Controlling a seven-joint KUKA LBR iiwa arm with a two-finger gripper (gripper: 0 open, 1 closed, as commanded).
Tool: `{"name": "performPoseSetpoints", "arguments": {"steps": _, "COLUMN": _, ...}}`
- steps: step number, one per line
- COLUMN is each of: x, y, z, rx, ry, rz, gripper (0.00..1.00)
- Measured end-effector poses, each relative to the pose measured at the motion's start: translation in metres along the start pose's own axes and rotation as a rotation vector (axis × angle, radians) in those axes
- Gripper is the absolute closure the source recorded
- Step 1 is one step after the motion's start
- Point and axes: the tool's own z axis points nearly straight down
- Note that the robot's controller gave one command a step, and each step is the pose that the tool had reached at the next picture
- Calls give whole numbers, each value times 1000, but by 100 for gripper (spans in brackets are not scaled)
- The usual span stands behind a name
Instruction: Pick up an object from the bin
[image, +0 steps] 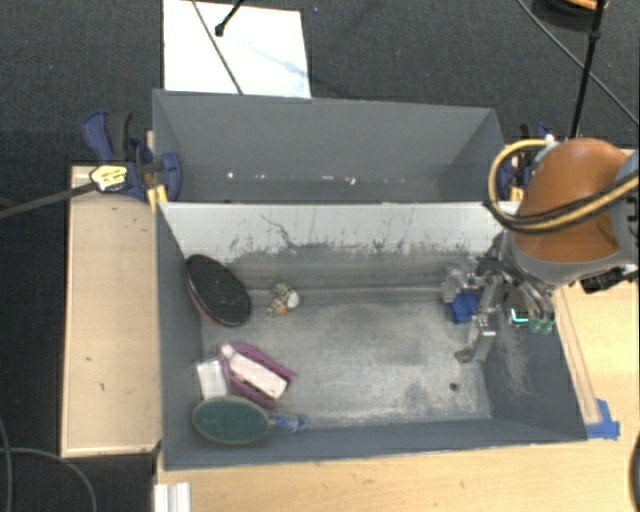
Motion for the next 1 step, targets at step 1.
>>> {"name": "performPoseSetpoints", "arguments": {"steps": 1, "x": -40, "y": -48, "z": 13, "rx": 3, "ry": -11, "rz": 33, "gripper": 0}}
